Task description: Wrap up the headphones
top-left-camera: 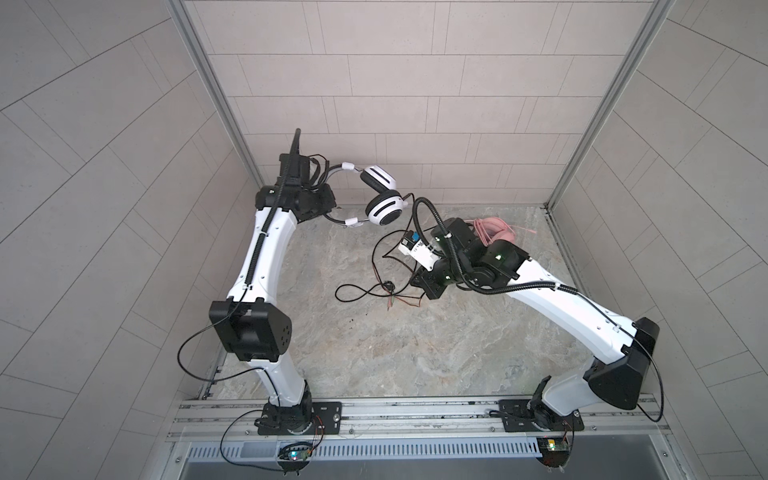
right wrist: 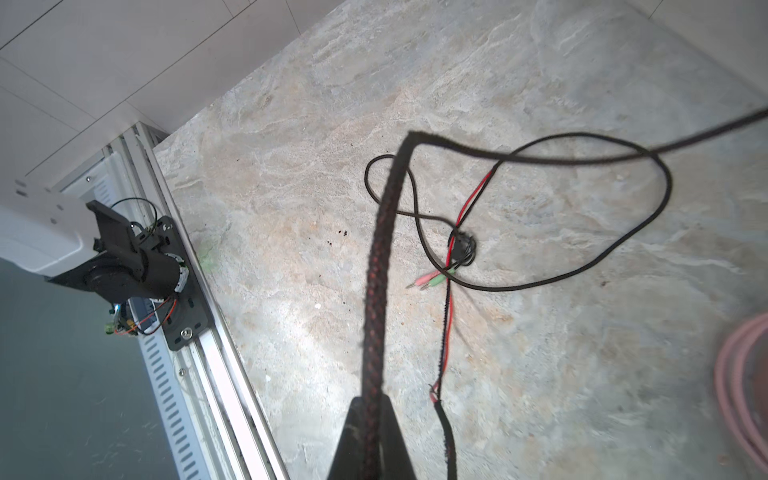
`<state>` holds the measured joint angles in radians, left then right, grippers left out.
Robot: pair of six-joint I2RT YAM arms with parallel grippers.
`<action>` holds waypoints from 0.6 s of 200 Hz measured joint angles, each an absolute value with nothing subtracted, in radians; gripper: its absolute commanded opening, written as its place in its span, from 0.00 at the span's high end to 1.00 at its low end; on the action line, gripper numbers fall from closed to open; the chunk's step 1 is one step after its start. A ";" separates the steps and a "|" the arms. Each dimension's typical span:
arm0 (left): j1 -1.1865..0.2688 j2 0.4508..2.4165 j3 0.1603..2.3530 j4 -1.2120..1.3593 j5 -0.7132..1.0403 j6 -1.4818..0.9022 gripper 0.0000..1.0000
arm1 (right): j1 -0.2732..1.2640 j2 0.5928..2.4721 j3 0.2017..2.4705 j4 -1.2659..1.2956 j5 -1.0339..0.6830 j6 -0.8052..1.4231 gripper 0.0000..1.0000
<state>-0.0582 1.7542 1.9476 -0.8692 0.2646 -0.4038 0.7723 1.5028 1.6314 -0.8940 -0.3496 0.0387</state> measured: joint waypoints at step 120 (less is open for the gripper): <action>-0.125 1.698 1.701 -0.808 0.442 -0.272 1.00 | 0.681 1.526 1.969 -1.181 -0.297 -0.117 1.00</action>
<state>-0.1249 1.6981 1.7008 -0.8078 0.4419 -0.2722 0.6811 1.5257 1.9690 -1.1812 -0.2974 -0.1165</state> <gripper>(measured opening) 0.078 0.048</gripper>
